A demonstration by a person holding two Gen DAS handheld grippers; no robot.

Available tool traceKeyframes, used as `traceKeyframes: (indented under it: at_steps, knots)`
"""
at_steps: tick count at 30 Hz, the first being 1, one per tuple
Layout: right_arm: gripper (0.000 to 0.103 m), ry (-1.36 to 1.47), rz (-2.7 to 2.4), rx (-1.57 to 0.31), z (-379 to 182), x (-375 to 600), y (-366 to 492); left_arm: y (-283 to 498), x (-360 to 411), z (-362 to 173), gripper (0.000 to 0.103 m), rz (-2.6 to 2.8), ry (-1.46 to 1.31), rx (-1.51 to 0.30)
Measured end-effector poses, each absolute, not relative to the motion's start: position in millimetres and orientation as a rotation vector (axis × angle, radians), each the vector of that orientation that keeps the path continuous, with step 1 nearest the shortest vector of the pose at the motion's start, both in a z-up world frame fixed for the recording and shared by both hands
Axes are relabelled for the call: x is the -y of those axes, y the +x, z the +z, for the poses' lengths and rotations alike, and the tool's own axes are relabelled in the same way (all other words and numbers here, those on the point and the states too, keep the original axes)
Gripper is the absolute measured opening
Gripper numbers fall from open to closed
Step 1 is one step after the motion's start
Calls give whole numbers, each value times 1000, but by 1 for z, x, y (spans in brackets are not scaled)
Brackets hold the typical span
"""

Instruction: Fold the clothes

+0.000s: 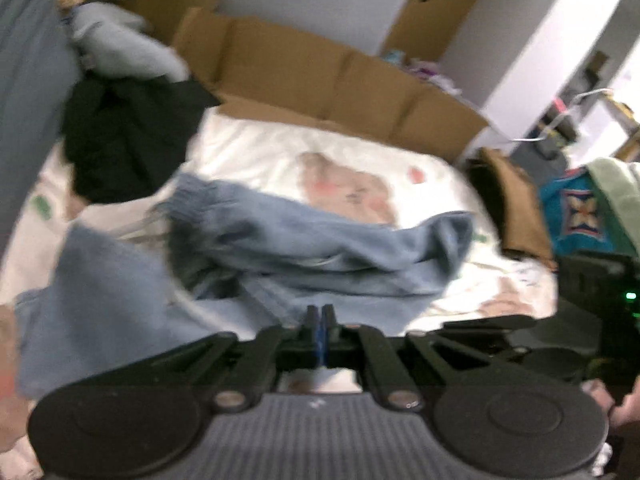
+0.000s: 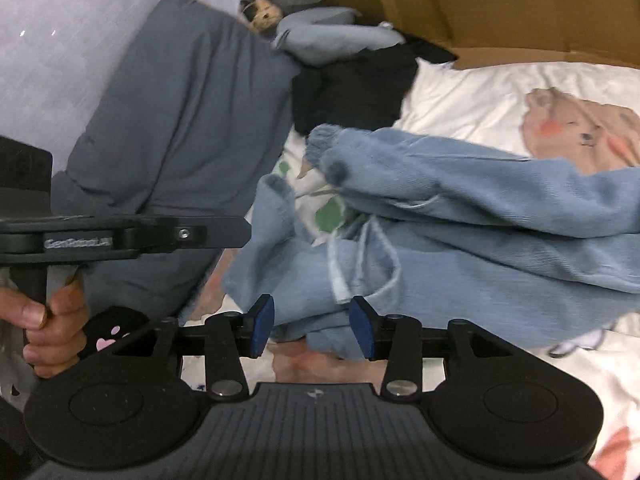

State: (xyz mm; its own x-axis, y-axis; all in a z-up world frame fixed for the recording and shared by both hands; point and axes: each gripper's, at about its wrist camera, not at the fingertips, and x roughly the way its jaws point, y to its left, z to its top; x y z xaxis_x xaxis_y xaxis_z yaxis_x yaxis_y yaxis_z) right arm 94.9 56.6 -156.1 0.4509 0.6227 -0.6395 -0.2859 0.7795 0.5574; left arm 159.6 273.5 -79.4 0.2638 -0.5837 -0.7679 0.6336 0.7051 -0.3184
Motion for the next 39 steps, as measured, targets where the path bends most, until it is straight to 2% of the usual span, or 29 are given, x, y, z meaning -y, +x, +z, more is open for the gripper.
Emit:
traceKeyframes:
  at_steps: [1, 2, 3, 4, 5, 6, 12, 14, 16, 17, 18, 24, 39]
  knots:
    - [52, 393, 584, -953, -159, -61, 96, 162, -281, -82, 14, -791, 67, -1015]
    - [53, 389, 588, -960, -162, -65, 97, 163, -289, -85, 27, -758, 81, -1017]
    - [54, 388, 593, -969, -165, -69, 98, 165, -297, -88, 44, -726, 95, -1019]
    - [54, 387, 596, -976, -168, -72, 99, 166, -303, -91, 55, -694, 109, -1021]
    - [54, 384, 597, -984, -171, -74, 99, 168, -309, -95, 70, -653, 122, -1023]
    - [54, 382, 598, -992, -175, -76, 100, 171, -314, -101, 75, -633, 122, -1030]
    - [54, 367, 598, -1020, -186, -82, 99, 187, -328, -146, 76, -552, 90, -1139]
    - [54, 364, 597, -1025, -187, -82, 99, 191, -327, -161, 72, -520, 94, -1153]
    - [54, 360, 596, -1032, -188, -83, 99, 195, -329, -174, 54, -495, 80, -1166]
    - [54, 356, 596, -1033, -188, -83, 99, 197, -330, -179, 28, -489, 63, -1177]
    - [54, 352, 596, -1035, -188, -83, 98, 199, -334, -182, 13, -492, 30, -1190]
    - [54, 350, 624, -1025, -185, -84, 93, 194, -331, -166, 5, -550, -11, -1178]
    - [58, 372, 680, -928, -152, -93, 88, 159, -285, -105, 4, -773, 11, -1115]
